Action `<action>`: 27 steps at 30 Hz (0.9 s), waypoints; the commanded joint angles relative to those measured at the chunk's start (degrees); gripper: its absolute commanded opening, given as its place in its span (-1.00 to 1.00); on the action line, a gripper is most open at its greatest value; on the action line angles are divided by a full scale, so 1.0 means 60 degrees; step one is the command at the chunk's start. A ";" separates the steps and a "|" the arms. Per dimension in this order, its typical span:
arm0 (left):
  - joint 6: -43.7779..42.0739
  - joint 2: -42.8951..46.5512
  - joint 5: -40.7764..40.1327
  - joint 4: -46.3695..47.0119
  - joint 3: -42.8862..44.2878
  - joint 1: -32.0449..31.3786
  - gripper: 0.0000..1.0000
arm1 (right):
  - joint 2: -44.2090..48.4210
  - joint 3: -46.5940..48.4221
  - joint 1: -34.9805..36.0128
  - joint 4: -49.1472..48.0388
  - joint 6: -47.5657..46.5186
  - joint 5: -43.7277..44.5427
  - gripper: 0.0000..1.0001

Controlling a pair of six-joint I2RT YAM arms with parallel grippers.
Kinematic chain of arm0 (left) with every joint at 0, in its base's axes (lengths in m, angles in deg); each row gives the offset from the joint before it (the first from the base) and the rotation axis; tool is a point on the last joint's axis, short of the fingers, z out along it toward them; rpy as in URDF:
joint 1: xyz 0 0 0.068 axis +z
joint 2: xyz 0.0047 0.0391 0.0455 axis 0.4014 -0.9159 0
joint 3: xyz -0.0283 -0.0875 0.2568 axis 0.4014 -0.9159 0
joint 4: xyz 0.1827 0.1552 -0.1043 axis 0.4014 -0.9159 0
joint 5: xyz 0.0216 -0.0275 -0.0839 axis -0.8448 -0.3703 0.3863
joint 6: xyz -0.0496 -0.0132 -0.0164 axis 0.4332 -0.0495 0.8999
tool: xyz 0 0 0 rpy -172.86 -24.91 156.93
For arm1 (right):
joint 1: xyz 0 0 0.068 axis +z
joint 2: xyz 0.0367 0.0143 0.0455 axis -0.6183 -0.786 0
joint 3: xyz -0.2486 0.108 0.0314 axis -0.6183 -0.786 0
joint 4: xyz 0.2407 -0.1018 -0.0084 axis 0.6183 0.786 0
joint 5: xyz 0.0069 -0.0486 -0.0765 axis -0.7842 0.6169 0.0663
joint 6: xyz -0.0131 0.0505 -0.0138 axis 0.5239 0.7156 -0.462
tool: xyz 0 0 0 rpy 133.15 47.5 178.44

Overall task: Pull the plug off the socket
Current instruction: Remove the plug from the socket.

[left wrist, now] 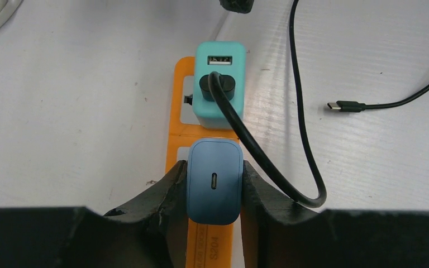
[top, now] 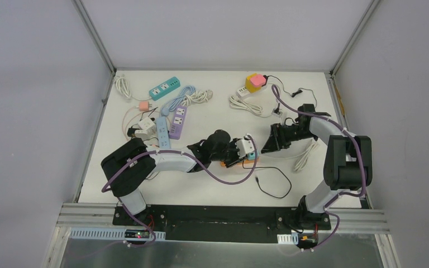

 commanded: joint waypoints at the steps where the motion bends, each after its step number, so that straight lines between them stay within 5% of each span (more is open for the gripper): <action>1: 0.0051 -0.0097 0.0233 0.0358 0.0367 -0.0087 -0.49 | -0.0104 0.0282 0.0053 -0.0382 0.0489 -0.0189 0.30; 15: 0.0115 -0.0347 0.0518 0.0066 0.0581 -0.0075 -1.00 | -0.0897 0.0759 0.1104 -0.0246 0.0893 0.0686 0.26; 21: 0.0331 -0.0293 0.0371 0.0286 0.0447 -0.0062 -1.00 | -0.1543 0.1061 0.1196 0.0145 0.0710 0.1896 -0.09; 27: 0.2098 -0.0463 0.1206 0.1591 0.0132 0.0544 -1.00 | -0.2059 0.1258 0.1274 0.0398 0.0734 0.2590 -0.28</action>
